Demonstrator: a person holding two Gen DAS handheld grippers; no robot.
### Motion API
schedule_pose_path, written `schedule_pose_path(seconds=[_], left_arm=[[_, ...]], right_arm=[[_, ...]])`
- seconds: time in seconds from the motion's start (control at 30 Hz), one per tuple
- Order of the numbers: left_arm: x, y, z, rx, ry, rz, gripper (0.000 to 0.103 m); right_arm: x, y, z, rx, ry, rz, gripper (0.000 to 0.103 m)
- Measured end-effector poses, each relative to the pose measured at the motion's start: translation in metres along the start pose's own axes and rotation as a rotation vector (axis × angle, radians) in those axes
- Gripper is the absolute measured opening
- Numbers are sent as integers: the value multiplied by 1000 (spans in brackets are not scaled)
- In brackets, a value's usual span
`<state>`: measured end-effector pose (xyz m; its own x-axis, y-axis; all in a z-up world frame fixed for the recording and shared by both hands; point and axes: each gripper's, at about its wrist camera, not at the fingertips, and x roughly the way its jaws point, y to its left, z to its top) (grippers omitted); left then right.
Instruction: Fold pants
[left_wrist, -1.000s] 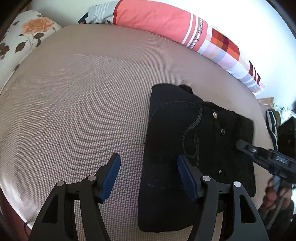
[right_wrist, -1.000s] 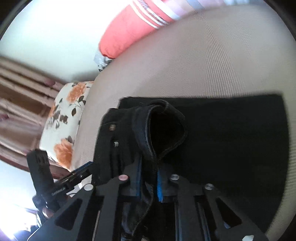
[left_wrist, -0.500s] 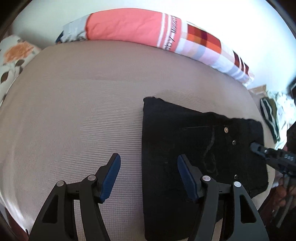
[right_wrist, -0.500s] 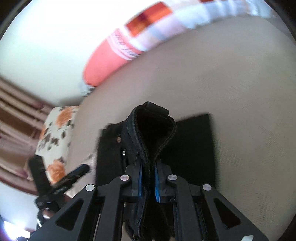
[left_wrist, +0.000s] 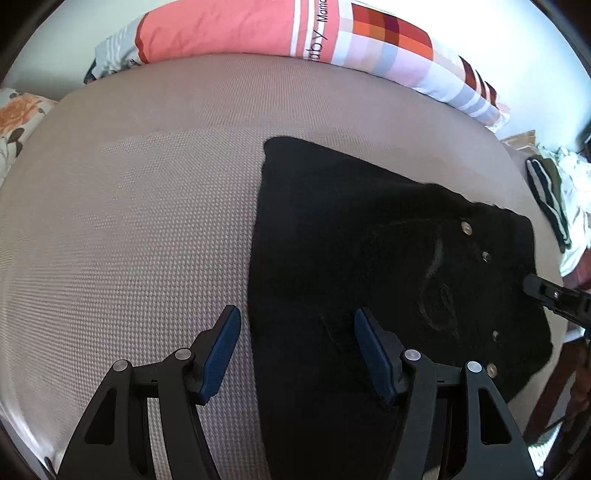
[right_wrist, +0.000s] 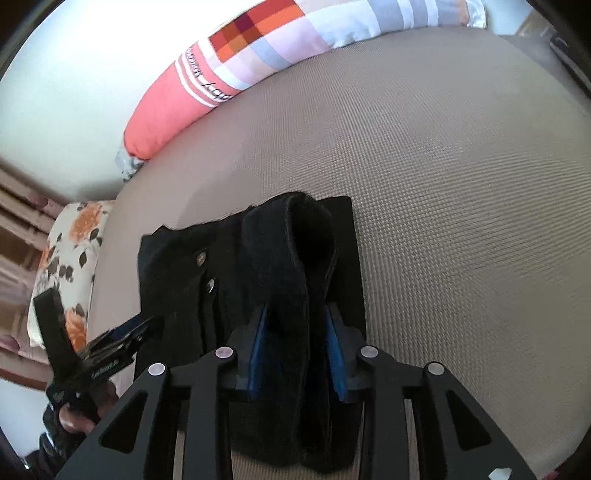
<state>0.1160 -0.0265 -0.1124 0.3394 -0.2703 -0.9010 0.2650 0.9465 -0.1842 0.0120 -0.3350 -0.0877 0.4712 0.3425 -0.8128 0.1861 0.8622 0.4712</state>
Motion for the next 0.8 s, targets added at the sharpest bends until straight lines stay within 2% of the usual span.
schedule_pose_path(seconds=[0.13,0.3,0.47,0.8], left_arm=[[-6,-8,-12,31,3,-5,65],[-14,-16,-24,63,-14,14,65],[-20,-17,-30,61,-18,18,65],[-27,-23,-44,102,-20,47,65]], right_arm=[[-21,10,-15,-29,13,7,29],[-26,15,-35,-39,59,3,24],[-30,18,-49,-58,37,-33,11],[-39,27,-62,-85,32,-65,10]])
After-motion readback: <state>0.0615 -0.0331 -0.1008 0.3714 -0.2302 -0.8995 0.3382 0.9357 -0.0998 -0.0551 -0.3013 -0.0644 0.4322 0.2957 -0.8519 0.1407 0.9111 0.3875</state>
